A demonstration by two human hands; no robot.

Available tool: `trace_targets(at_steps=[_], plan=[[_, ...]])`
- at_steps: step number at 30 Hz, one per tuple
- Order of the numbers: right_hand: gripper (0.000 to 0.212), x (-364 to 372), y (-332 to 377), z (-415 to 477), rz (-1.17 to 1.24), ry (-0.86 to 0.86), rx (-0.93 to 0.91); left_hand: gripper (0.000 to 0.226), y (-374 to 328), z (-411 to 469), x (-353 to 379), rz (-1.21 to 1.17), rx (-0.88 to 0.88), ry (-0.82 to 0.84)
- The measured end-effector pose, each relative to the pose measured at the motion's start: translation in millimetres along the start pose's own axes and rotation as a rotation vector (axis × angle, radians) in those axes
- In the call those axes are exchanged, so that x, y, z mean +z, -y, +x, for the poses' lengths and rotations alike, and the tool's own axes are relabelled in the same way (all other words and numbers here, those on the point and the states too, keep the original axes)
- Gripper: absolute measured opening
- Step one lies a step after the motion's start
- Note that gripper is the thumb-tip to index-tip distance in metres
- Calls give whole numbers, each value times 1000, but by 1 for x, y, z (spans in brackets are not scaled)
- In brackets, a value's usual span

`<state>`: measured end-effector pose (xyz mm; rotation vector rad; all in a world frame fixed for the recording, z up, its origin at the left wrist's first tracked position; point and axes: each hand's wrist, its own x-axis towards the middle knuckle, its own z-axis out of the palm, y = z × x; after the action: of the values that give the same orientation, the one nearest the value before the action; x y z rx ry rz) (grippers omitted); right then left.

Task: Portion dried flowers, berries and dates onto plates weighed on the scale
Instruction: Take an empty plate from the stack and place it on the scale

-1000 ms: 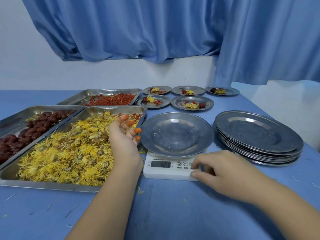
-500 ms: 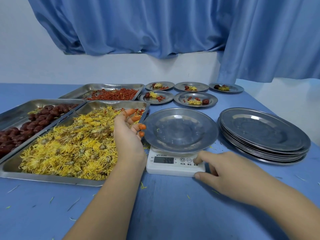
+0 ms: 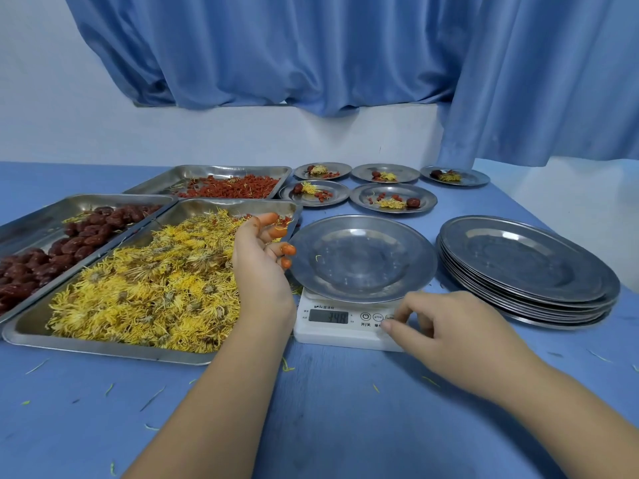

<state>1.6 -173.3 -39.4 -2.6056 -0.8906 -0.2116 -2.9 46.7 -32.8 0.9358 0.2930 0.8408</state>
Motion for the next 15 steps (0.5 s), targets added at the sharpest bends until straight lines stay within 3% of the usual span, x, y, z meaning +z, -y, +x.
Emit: trace_targets(at_steps=[10, 15], plan=[[24, 7, 3, 4, 150, -54, -68, 26, 2, -9, 5, 128, 119, 83], [25, 1, 24, 11, 298, -254, -142, 18, -6, -20, 4, 309, 310, 194]])
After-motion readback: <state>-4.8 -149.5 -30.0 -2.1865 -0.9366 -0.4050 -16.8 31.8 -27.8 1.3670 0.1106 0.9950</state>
